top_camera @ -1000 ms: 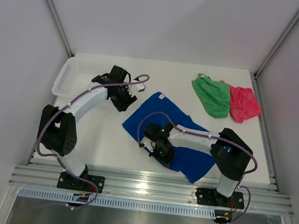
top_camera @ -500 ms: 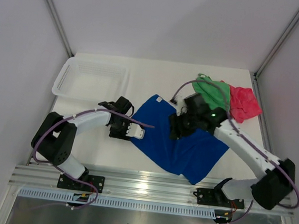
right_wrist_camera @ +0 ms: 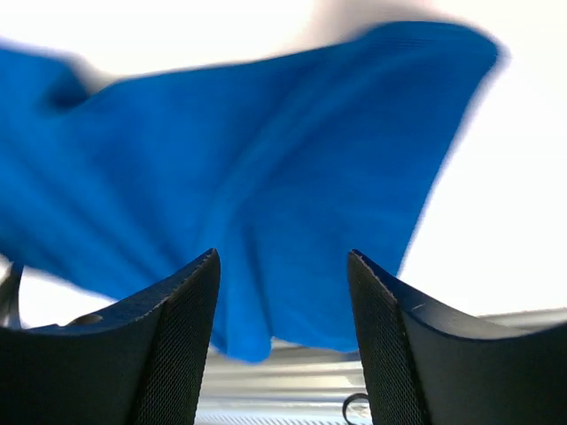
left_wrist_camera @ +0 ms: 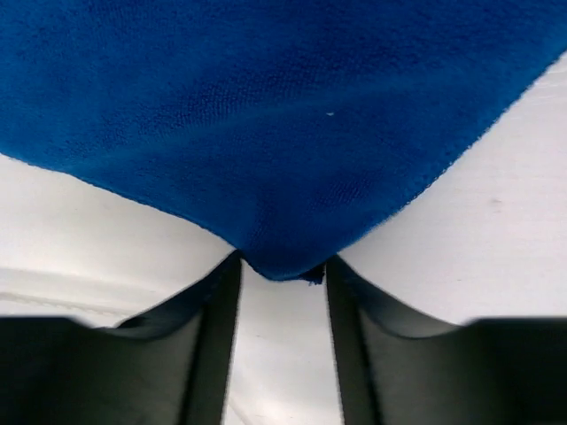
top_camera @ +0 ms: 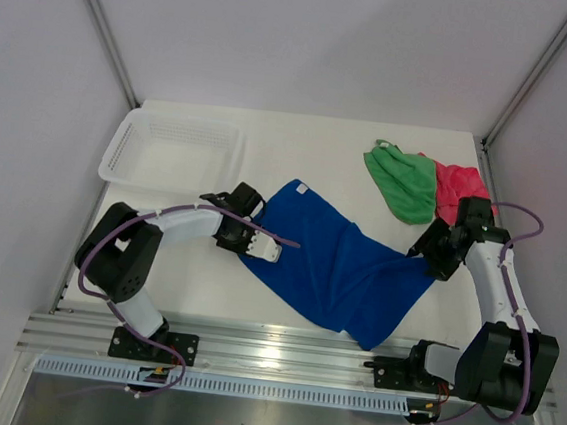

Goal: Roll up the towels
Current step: Flatten the towel, then fold the towel

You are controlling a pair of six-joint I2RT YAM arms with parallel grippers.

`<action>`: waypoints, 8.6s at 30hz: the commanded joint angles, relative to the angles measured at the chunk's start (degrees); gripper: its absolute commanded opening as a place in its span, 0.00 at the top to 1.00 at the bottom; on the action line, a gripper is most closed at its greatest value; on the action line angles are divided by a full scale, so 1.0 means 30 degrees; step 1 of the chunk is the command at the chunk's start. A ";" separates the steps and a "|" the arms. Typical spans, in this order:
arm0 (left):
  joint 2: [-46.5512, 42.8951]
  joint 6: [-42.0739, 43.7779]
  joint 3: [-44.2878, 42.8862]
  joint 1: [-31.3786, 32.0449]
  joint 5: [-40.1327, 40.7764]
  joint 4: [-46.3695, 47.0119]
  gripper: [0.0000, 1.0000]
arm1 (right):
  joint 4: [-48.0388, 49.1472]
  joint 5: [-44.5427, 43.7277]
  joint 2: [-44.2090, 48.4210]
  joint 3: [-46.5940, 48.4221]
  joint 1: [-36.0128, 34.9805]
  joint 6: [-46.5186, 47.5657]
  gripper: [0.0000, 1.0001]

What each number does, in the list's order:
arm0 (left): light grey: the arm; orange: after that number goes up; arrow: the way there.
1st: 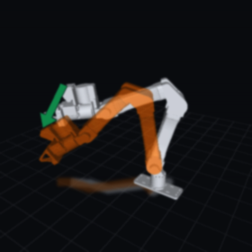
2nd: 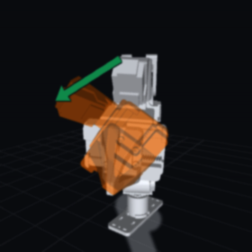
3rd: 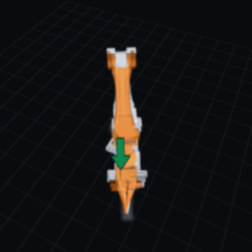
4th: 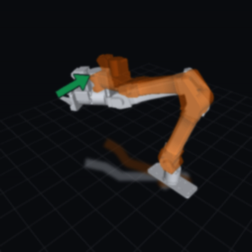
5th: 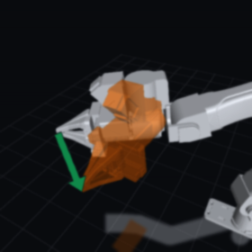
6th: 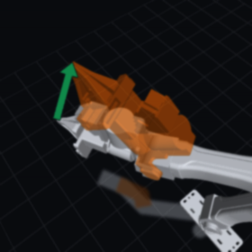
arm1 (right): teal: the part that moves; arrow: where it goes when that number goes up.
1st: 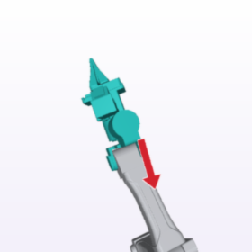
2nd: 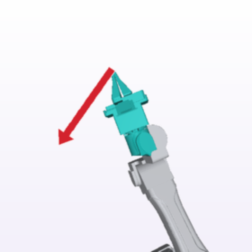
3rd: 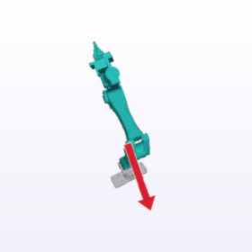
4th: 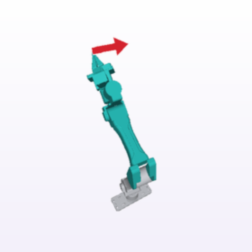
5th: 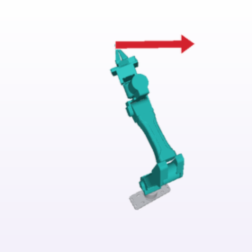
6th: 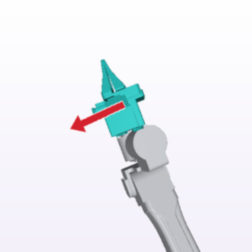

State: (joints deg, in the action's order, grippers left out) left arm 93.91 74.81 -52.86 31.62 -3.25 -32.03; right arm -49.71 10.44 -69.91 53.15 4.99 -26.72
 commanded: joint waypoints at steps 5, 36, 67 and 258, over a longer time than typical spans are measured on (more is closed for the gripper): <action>0.0543 -0.0294 -0.0397 0.0301 0.0731 -0.0425 0.87 | 0.3034 -0.2891 -0.1771 -0.1601 0.2144 -0.2373 0.36; -0.3296 -0.9814 0.1860 -0.0754 0.0788 -0.5143 0.99 | 0.1195 -0.7464 -0.9341 0.6321 -0.1051 0.1145 0.38; -0.3705 -1.6761 0.3529 -0.0724 0.1812 -0.8601 0.99 | 0.0573 -0.5266 0.0185 -0.3723 -0.2689 -0.7156 0.41; 0.0572 -1.8051 -0.2097 -0.6906 -0.2171 -0.8747 0.68 | 1.1094 0.4608 -1.3873 0.6218 -1.4409 1.4590 1.00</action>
State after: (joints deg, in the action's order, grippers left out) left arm 95.59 21.47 -59.66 10.61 -10.02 -58.94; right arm -17.41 26.04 -109.75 69.01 -37.82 17.65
